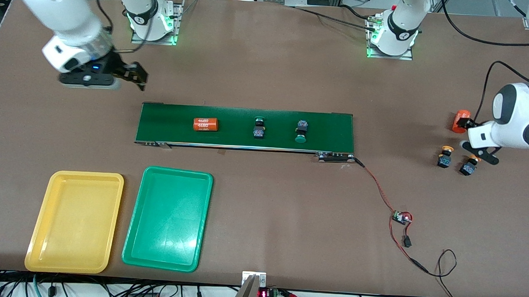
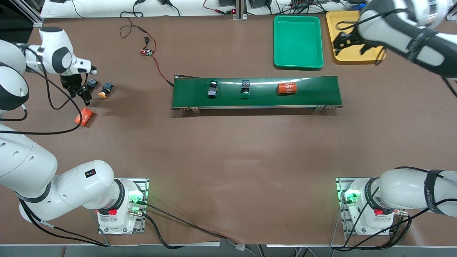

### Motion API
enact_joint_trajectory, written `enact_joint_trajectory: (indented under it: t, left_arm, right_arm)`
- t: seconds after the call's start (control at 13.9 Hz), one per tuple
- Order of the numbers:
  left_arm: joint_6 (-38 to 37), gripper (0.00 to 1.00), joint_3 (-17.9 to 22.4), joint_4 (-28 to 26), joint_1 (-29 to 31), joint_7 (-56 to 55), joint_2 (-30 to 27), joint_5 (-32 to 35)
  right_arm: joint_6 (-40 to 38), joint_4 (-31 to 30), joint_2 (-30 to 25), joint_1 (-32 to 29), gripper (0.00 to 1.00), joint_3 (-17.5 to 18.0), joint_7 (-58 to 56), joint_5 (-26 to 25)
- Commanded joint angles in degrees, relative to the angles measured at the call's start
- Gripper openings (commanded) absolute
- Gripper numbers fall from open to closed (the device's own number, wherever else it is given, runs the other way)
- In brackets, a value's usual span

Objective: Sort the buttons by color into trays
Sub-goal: 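Grasp the orange cylinder with the left gripper while the right gripper nears the belt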

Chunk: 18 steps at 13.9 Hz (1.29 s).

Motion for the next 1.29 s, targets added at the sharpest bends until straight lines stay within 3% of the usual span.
enact_joint_trajectory:
  t: [0.0,0.36,0.57,0.65,0.79,0.86,1.0,1.22]
  left_arm:
    - [2.0,1.0,2.4,-6.7,-2.0,2.3,-4.4,-2.9]
    - [11.8,1.0,5.4,-8.8,-2.0,6.6,-1.4,-2.8]
    - [12.0,1.0,6.5,-9.1,-2.0,7.5,-0.7,-2.8]
    - [12.2,0.96,6.7,-9.3,-2.0,7.6,-0.1,-2.8]
    - [12.0,0.44,6.7,-9.2,-2.0,9.5,-0.3,-2.8]
    - [11.8,0.31,6.6,-8.9,-2.0,9.7,-0.7,-2.8]
    - [11.6,0.2,6.5,-8.5,-2.0,9.3,-1.5,-2.8]
    - [10.8,0.19,5.5,-6.8,-5.8,9.4,-4.9,-2.9]
  right_arm:
    - [3.6,-0.4,3.2,-0.5,1.0,1.7,1.4,0.8]
    - [6.7,-0.3,6.9,-0.2,1.0,3.9,3.7,5.2]
    - [8.1,-0.3,8.8,0.1,1.0,5.8,4.7,5.2]
    - [8.2,-0.3,9.4,0.2,1.0,6.1,4.7,5.2]
    - [9.2,-0.3,10.4,1.2,1.0,6.2,6.5,4.9]
    - [9.8,-0.3,11.3,2.0,1.0,6.2,8.7,4.4]
    - [11.6,-0.3,12.9,4.4,1.0,6.3,13.3,3.5]
    - [11.9,-0.2,14.5,6.6,1.0,6.2,17.9,-0.3]
